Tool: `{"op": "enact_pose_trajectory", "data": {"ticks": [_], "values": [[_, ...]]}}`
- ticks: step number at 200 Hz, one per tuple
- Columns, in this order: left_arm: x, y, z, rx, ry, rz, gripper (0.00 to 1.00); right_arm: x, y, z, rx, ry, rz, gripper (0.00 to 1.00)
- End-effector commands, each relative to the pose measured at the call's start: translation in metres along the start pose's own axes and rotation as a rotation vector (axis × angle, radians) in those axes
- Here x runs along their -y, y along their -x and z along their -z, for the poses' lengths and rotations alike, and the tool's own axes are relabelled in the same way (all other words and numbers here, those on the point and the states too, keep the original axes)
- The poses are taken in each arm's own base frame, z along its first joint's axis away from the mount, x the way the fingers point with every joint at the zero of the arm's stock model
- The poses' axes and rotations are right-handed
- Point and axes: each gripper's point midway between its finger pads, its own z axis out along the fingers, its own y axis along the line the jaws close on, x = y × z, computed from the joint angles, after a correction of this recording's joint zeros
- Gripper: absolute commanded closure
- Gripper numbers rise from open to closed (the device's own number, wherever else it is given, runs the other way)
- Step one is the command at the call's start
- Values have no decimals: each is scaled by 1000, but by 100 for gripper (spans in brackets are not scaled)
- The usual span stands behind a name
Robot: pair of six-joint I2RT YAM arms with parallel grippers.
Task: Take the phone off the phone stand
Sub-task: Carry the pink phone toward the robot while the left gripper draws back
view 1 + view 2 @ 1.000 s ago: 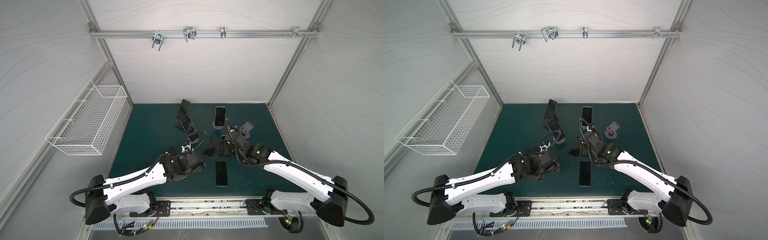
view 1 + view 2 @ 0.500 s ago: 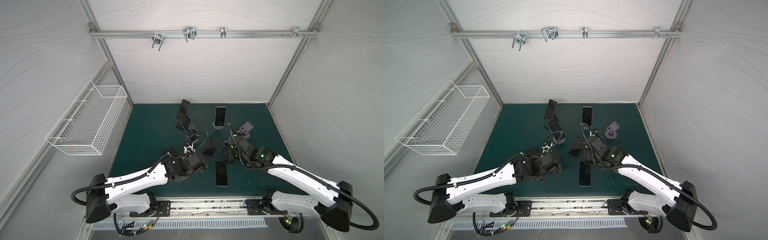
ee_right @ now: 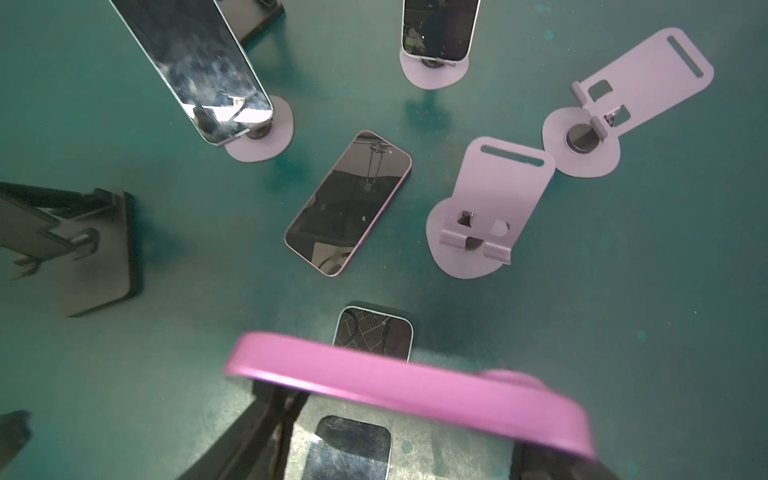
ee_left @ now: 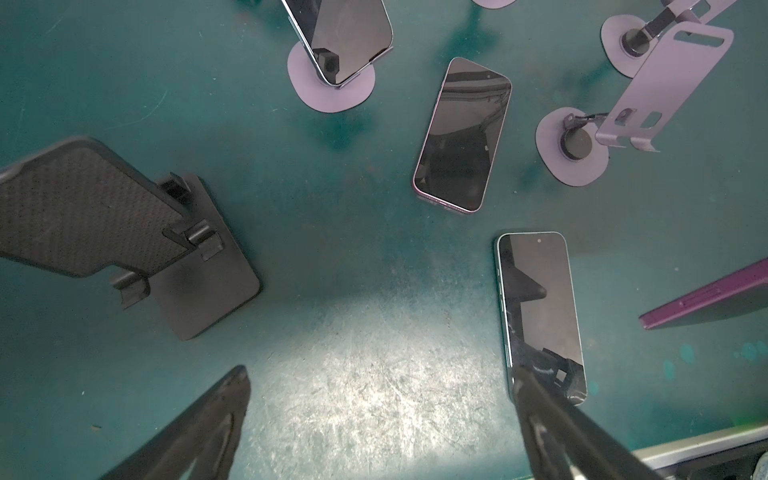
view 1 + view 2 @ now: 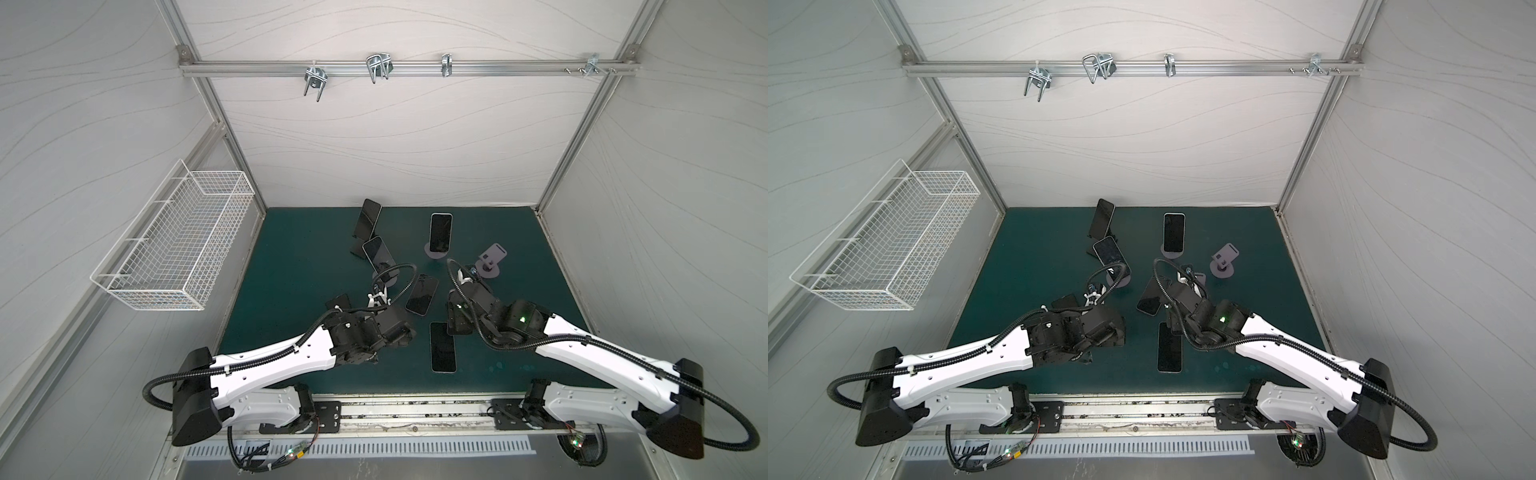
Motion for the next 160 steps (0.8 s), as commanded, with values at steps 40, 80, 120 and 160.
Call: {"op": "enact_pose_trajectory", "data": {"ticks": [40,80,120,160], "values": [[6,-1,-3,8,-14,12,1,16,-7,9,26,-50,4,42],[12,-3,-6,-4,-16,0,1,19,-15,14,28,-53,13,42],[15,-4,-8,-7,-13,-10,1,24,-21,19,42,-63,22,43],[19,-5,-10,-14,-12,-19,1,26,-25,24,49,-78,37,43]]}}
